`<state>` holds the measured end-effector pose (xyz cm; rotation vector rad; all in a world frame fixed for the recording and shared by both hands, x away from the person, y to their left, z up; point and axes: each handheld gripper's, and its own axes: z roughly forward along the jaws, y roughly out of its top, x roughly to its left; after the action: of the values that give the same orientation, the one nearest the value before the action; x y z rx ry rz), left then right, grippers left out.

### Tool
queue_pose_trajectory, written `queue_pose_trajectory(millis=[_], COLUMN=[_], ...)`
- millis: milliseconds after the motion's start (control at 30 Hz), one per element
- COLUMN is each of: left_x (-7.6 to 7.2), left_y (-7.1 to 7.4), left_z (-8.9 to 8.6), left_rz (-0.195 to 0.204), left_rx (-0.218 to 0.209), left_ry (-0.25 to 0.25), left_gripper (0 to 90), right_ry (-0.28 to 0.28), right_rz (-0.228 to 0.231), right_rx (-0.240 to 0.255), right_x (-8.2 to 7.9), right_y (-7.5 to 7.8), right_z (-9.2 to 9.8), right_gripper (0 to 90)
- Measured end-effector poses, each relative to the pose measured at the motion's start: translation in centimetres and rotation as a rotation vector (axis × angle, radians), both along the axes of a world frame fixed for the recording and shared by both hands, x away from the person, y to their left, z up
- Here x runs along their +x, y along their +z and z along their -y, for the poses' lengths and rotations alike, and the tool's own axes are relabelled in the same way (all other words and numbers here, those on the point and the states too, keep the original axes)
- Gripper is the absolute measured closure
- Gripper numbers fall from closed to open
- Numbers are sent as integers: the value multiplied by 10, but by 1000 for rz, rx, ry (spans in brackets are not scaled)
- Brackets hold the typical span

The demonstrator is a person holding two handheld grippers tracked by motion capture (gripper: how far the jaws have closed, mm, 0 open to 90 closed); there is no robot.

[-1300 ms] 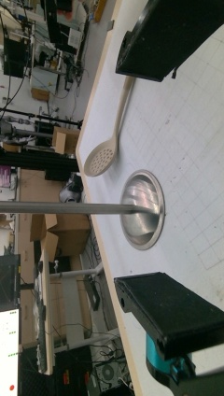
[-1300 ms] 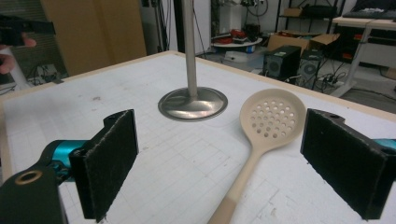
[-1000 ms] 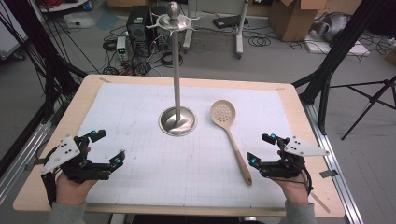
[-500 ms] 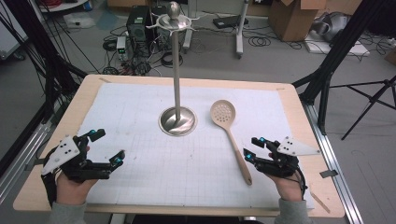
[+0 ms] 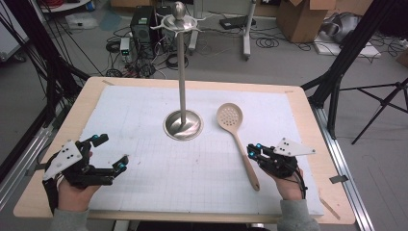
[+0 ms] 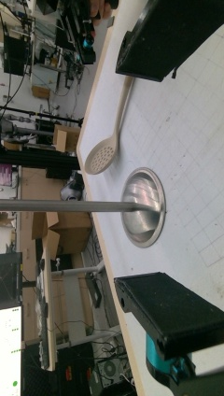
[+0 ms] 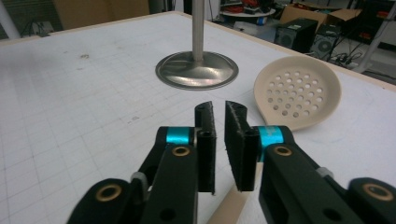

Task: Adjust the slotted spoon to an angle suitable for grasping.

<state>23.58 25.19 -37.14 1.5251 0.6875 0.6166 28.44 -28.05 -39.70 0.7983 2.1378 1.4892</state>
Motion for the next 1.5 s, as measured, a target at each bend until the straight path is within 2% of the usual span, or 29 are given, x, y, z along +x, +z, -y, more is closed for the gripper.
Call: queue_pose_trajectory(millis=[33,200,267,367,433,467,567,767,900,1000,1133,1300,1500], left_x=[0,0,0,1,1,1,1,1,2,2,2,2,3], left_y=[0,-1,-1,-1,-1,-1,-2,-1,-2,-2,-3,-3,-3], left_z=[0,1,0,0,-1,-1,-2,1,0,0,-2,-2,-2], left_rz=[2,-1,-3,-2,-3,-4,-7,-6,-12,-13,-14,-14,-14], left_rx=[-1,1,2,1,0,-1,-4,-3,-2,-7,-10,-10,-9], left_ry=[-3,-5,-4,-3,-2,-3,0,-8,-4,-3,-2,-3,-1], left_gripper=[17,18,17,17,17,17,17,17,18,17,17,17,17], right_ry=[-3,-3,7,14,22,22,30,25,23,27,39,38,40], right_rz=[-7,-28,-54,-63,-98,-98,-128,-182,-236,-246,-235,-255,-263], right_rx=[5,18,18,-11,-36,-36,-83,-96,-141,-154,-159,-169,-220], right_x=[3,11,15,20,24,24,27,27,28,28,26,23,20], right_y=[0,-3,-5,-8,-13,-13,-19,-25,-32,-33,-36,-41,-45], right_z=[-1,-1,-4,-9,-13,-13,-19,-21,-25,-26,-26,-22,-24], right_gripper=[871,897,898,898,899,899,900,900,900,900,900,900,900])
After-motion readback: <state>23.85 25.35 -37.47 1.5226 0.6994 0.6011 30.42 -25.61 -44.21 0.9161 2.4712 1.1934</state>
